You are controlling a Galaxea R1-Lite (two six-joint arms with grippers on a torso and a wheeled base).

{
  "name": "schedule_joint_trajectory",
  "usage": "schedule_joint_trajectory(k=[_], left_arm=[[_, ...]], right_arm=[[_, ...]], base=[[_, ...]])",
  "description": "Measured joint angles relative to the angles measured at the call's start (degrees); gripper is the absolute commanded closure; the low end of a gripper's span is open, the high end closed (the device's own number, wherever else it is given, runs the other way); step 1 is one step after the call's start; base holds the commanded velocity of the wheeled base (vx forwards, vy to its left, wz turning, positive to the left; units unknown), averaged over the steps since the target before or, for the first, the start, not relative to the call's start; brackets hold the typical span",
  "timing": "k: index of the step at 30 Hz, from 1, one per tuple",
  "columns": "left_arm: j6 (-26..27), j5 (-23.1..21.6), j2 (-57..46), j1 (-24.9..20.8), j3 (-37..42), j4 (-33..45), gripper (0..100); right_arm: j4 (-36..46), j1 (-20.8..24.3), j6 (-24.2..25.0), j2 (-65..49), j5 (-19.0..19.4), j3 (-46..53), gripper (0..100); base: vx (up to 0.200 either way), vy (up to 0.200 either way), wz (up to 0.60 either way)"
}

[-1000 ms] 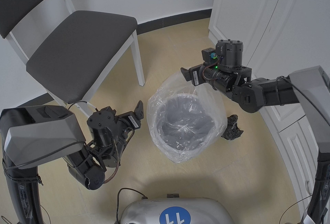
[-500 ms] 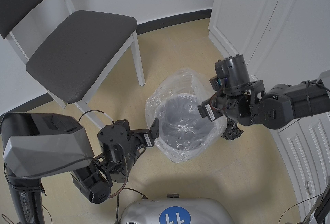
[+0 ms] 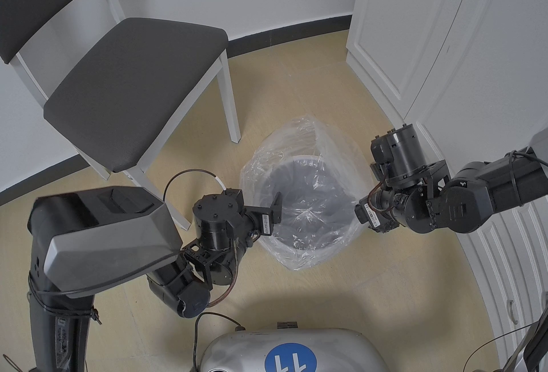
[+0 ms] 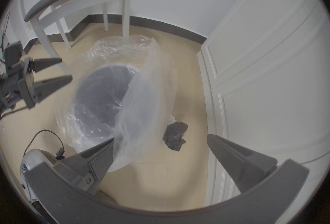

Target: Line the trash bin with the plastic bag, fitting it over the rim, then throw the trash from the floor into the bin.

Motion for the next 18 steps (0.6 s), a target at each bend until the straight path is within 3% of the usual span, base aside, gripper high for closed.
schedule_joint_trajectory(k=[8, 18], left_arm=[[0.3, 0.0, 3.8, 4.9, -3.1, 0.1, 0], [0.1, 0.5, 4.3, 6.4, -0.4, -2.8, 0]], right_arm=[[-1.2, -3.3, 2.2, 0.3, -0.2, 6.5, 0], [-11.4, -5.5, 2.6, -0.2, 0.0, 16.6, 0]], base=[[0.000, 0.000, 0.00], [0.000, 0.000, 0.00]])
